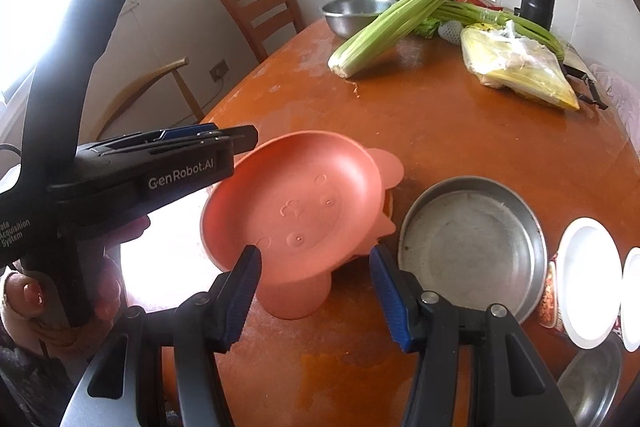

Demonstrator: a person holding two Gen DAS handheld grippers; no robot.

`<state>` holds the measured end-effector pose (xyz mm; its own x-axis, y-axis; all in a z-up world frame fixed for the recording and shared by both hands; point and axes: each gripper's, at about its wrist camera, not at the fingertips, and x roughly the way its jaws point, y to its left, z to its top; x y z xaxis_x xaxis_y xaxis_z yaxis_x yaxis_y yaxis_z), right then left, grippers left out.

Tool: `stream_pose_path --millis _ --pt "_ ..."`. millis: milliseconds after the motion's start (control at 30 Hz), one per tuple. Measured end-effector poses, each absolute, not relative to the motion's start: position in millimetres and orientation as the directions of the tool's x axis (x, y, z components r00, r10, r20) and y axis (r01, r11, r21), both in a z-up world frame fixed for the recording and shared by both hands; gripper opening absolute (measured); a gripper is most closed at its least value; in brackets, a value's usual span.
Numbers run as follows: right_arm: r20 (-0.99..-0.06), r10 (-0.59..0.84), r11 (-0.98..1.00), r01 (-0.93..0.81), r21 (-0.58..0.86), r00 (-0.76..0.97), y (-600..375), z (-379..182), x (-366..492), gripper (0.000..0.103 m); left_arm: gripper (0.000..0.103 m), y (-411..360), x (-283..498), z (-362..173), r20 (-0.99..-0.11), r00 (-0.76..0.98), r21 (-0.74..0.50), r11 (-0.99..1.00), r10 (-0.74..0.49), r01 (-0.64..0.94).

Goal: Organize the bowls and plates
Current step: 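Open the left gripper to release the orange plate, then grasp the rim of the gray metal pan with the left gripper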

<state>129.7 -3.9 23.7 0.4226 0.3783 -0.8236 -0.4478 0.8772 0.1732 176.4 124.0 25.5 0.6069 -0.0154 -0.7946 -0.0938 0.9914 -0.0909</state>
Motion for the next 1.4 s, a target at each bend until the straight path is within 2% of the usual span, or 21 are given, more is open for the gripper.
stream_pose_path --millis 433,900,1267,1400 --pt "-0.765 0.385 0.913 -0.334 0.234 0.516 -72.9 48.5 112.2 0.059 0.042 61.6 174.5 56.9 -0.765 0.638 -0.074 0.996 -0.088 0.049" --pt "-0.772 0.359 0.933 -0.213 0.289 0.525 -129.7 36.3 97.2 0.06 0.042 1.1 187.6 48.1 -0.814 0.549 -0.076 0.973 -0.187 0.219" --pt "-0.812 0.316 0.949 -0.141 0.284 0.491 -136.7 15.2 99.1 0.06 0.042 -26.9 208.4 22.8 -0.871 0.454 -0.031 0.944 -0.187 0.33" --pt "-0.831 0.293 0.956 -0.118 0.27 0.474 -132.1 6.4 106.3 0.06 0.042 -34.4 221.8 11.3 -0.887 0.438 0.014 0.939 -0.147 0.342"
